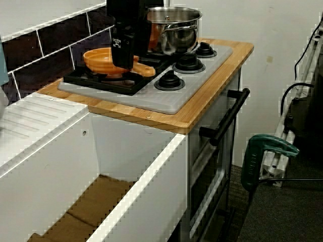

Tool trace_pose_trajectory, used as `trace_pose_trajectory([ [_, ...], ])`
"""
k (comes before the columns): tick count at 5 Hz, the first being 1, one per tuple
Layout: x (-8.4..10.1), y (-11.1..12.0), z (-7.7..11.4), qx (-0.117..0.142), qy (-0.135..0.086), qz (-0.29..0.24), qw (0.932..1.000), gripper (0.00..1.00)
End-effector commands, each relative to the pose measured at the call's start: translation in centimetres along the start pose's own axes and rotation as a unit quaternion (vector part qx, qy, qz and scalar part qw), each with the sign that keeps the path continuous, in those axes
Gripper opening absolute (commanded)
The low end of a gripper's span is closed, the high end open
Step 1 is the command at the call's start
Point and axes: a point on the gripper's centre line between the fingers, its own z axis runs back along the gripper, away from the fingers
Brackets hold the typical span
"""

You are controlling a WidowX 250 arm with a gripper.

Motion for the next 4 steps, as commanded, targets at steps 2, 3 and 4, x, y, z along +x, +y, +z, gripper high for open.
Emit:
trace_pose_trajectory([
  [2, -0.7, 0.8, 4.0, -0.022, -0.024, -0.017, 0.9993, 1.00],
  [3, -0.9, 0.7, 5.1, -0.039, -0.012, -0.032, 0.9987, 1.00],
  [4, -1.5, -0.1, 5.8, -0.044, -0.023, -0.052, 0.9974, 1.00],
])
